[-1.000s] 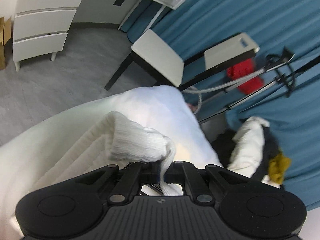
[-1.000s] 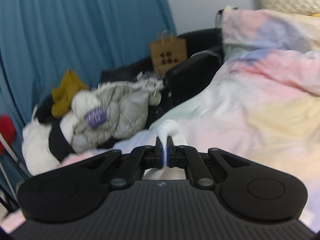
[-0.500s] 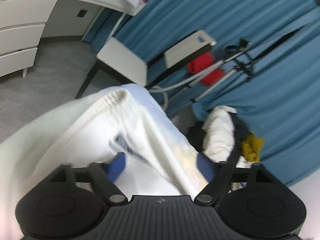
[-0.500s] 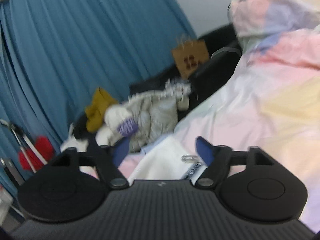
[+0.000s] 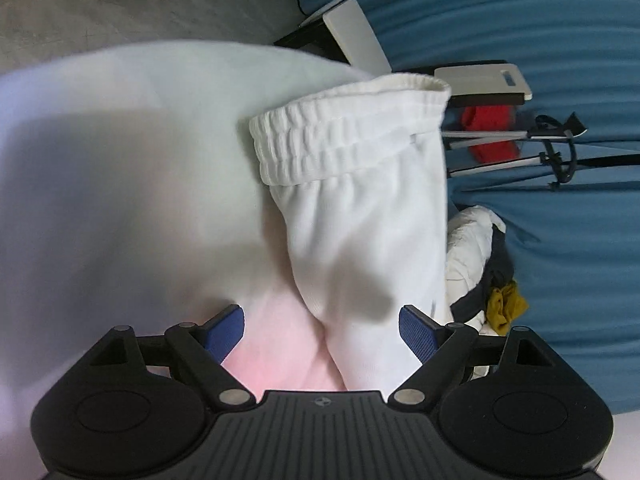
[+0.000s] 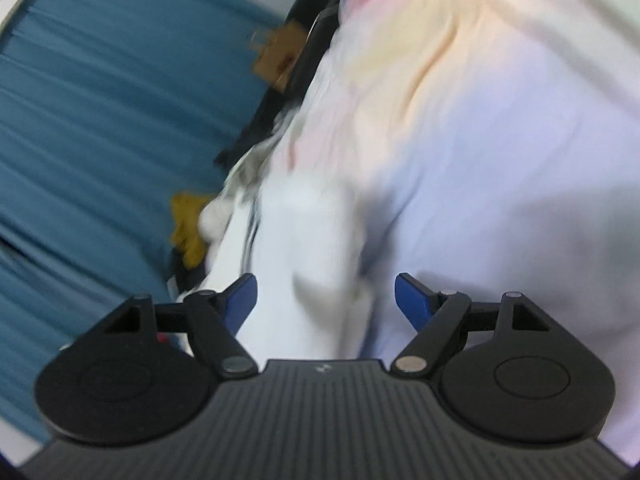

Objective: Fold clothes

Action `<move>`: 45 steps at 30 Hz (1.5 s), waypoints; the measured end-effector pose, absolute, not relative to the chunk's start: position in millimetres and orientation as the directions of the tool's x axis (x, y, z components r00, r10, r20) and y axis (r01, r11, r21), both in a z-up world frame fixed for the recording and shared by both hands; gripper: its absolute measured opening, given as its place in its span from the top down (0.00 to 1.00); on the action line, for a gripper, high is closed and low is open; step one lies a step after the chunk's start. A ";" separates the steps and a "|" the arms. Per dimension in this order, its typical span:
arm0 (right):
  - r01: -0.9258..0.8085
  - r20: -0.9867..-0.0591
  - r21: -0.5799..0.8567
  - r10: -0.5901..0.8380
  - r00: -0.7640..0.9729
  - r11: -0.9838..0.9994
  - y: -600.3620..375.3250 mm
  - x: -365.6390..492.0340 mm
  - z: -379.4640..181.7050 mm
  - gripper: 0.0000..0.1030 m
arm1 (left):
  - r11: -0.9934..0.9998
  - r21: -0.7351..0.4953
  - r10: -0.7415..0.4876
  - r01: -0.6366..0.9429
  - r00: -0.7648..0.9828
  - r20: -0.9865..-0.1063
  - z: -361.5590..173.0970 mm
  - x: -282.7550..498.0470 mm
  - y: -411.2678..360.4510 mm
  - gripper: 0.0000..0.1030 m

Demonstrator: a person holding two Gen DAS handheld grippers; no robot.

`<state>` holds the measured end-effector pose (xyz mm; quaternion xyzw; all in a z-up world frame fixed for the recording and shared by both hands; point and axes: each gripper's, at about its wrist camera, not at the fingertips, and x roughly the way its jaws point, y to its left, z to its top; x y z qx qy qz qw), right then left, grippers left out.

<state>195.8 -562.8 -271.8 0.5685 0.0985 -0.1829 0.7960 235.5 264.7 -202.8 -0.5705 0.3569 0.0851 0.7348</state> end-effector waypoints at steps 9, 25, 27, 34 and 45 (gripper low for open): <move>0.388 -0.383 0.830 -0.095 0.919 0.401 -551.0 252.3 -285.2 0.29 | 0.463 -0.777 -0.190 -0.426 0.809 -0.556 -212.7 293.9 238.8 0.34; 0.398 -0.336 0.836 -0.220 0.916 0.379 -539.3 194.3 -254.2 0.88 | 0.549 -0.760 -0.156 -0.349 0.850 -0.503 -124.4 241.9 240.5 0.89; 0.407 -0.359 0.854 -0.200 0.912 0.324 -541.2 181.3 -256.2 0.88 | 0.568 -0.742 -0.164 -0.356 0.835 -0.525 -112.2 222.1 248.9 0.89; 0.446 -0.430 0.842 -0.123 0.894 0.304 -526.5 139.1 -242.7 0.89 | 0.654 -0.655 -0.161 -0.378 0.777 -0.608 -86.0 139.0 276.3 0.89; 0.508 -0.507 0.818 -0.080 0.858 0.269 -531.0 96.8 -276.8 0.88 | 0.716 -0.585 -0.210 -0.381 0.681 -0.701 -129.7 83.7 287.5 0.66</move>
